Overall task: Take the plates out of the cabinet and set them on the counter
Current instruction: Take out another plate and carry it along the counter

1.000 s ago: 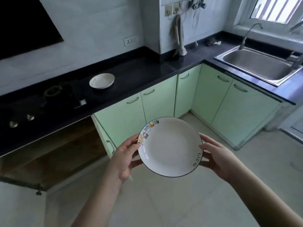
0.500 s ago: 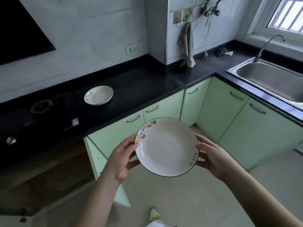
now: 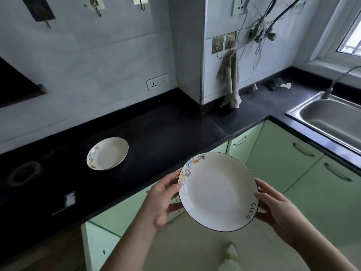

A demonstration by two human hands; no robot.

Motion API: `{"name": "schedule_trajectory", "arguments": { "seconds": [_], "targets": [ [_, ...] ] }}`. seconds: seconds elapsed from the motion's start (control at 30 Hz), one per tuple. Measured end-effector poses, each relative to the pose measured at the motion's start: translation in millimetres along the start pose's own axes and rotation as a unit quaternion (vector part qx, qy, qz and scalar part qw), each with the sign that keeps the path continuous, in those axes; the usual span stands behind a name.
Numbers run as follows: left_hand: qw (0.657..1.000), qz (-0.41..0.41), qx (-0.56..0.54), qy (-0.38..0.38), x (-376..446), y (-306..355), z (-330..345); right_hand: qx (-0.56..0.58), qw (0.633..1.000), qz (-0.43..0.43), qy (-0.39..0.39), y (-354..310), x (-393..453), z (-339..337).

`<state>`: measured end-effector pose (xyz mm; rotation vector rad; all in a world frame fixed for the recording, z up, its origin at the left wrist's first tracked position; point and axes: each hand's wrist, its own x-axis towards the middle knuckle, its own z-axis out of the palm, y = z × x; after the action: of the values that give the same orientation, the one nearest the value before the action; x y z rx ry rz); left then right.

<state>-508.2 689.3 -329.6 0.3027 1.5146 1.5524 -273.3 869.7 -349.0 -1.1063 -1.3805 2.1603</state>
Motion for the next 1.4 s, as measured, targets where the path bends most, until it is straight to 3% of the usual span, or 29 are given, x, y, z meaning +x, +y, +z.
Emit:
{"name": "schedule_trajectory", "arguments": {
  "seconds": [0.33, 0.67, 1.03, 1.4],
  "targets": [
    [0.995, -0.025, -0.029, 0.095, 118.0, 28.6, 14.1, -0.021, 0.995, 0.036, -0.096, -67.2, 165.7, -11.5],
    [0.964, -0.019, -0.108, 0.243, 159.2, 20.2, -51.4, -0.116, 0.969, 0.075, -0.206, -69.1, 272.0, 73.8],
    [0.945, -0.053, -0.187, 0.262, 258.6, 20.4, -136.3, -0.2, 0.966, 0.086, -0.143, -61.9, 376.1, 165.5],
    [0.939, -0.102, -0.176, 0.278, 345.9, 35.9, -145.9, -0.219, 0.963, 0.12, -0.097, -66.7, 464.7, 176.3]
  ]
}}
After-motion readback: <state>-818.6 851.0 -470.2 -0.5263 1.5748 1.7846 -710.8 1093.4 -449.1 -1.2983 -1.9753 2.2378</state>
